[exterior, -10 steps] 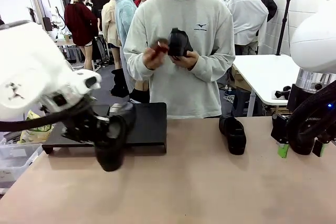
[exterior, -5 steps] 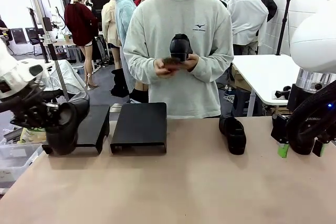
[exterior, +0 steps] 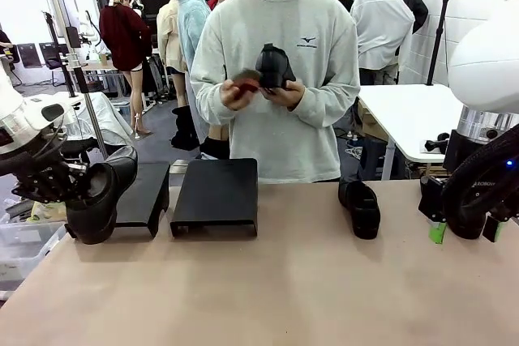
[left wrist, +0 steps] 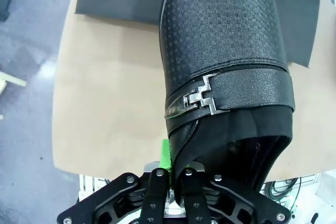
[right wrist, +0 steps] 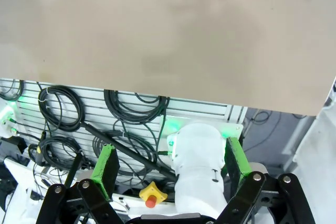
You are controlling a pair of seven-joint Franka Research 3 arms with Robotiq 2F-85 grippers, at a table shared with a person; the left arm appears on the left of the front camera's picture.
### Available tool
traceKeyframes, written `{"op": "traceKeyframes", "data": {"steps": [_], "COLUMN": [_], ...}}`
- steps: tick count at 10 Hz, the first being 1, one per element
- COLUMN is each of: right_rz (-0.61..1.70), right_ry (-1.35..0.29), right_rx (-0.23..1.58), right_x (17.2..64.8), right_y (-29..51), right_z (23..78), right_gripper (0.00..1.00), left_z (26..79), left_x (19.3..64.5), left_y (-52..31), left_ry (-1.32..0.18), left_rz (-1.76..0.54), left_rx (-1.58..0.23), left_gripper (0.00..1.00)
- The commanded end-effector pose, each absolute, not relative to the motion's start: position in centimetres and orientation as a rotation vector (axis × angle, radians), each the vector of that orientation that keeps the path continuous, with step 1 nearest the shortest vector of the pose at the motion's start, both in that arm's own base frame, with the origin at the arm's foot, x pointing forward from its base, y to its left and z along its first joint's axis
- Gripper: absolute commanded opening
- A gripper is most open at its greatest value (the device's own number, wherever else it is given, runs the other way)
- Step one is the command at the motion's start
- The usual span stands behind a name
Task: Organize the shoes by placing them on the stand.
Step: Place the Shoe from the middle of the table onto the Shoes Stand.
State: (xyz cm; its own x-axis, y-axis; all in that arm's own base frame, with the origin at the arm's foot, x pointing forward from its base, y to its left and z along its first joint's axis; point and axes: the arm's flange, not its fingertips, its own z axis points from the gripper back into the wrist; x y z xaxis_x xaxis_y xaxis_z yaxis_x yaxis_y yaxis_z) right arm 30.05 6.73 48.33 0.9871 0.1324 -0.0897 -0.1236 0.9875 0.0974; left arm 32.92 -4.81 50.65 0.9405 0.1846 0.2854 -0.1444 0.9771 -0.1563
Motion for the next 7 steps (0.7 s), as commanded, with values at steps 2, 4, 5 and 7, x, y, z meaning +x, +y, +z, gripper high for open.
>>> {"op": "traceKeyframes", "data": {"steps": [2, 4, 5, 7], "right_rz": [0.122, 0.122, 0.122, 0.122], "right_ry": [0.101, 0.101, 0.101, 0.101], "right_rx": [0.084, 0.084, 0.084, 0.084], "right_x": [30.3, 30.3, 30.3, 30.3], "right_y": [6.8, 6.8, 6.8, 6.8], "right_z": [48.5, 48.5, 48.5, 48.5], "right_gripper": [1.00, 1.00, 1.00, 1.00], "left_z": [49.4, 50.7, 51.4, 51.4], "left_x": [36.8, 40.8, 42.3, 46.0], "left_y": [-5.2, -3.2, -2.0, 0.3], "left_ry": [-0.375, -0.484, -0.472, -0.477], "left_rz": [0.181, 0.203, 0.238, 0.295], "left_rx": [0.064, 0.137, 0.159, 0.191], "left_gripper": [0.00, 0.00, 0.00, 0.00]}}
